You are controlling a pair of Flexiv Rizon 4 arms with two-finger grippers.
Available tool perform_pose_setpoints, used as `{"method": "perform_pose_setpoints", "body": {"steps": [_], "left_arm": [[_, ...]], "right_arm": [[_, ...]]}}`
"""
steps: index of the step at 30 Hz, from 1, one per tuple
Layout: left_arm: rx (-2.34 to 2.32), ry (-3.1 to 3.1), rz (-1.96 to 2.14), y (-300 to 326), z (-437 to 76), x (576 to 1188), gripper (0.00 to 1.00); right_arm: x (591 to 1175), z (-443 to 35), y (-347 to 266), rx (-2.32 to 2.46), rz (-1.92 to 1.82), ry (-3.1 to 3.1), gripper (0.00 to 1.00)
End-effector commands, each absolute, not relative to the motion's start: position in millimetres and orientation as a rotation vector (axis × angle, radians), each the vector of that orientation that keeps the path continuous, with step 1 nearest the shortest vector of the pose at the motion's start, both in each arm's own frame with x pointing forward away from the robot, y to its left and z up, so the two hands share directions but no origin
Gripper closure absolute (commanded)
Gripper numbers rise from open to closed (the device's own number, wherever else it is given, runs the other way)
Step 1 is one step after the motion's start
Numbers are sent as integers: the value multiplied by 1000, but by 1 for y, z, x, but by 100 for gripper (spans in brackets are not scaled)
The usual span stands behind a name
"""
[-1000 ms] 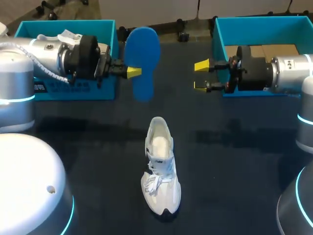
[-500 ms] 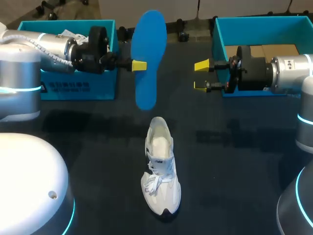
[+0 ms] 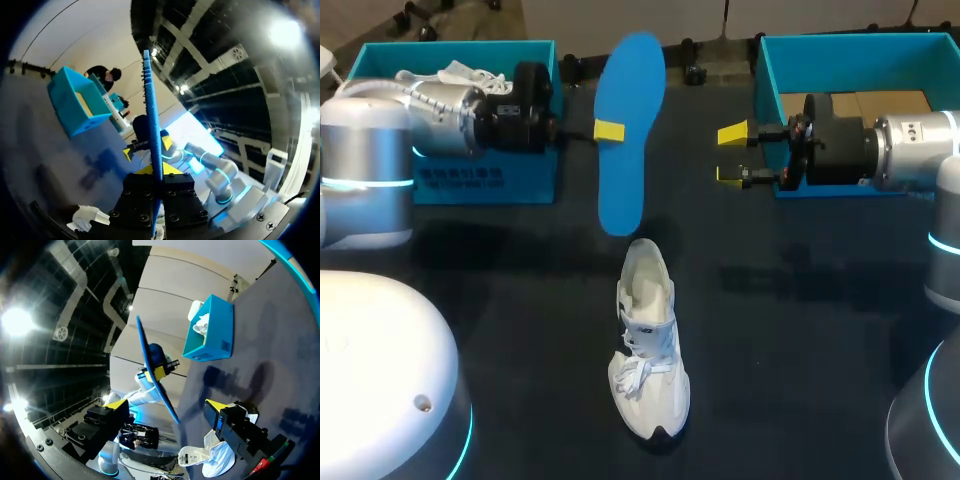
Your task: Take the shoe out of the shoebox, open the shoe tongue, remove and reinsert the insole, then place the shoe into the shoebox
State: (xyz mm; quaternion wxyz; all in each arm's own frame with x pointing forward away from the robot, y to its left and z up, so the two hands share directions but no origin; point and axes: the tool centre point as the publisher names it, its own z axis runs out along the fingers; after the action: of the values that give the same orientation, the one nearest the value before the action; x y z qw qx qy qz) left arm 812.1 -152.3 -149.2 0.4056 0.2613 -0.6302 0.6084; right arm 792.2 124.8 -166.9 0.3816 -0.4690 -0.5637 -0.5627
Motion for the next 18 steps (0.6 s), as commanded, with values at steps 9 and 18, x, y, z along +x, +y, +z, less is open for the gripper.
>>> {"method": "perform_pose_setpoints", "body": {"steps": [9,18], "left_arm": [[1043,-1182,1209,-171,-178,832,100],[1068,-1160,1192,-175,-185,832,100]], "right_arm": [[792,-167,126,-1201,-1435,-1439,0],[792,-167,126,-1201,-1435,-1439,0]]}}
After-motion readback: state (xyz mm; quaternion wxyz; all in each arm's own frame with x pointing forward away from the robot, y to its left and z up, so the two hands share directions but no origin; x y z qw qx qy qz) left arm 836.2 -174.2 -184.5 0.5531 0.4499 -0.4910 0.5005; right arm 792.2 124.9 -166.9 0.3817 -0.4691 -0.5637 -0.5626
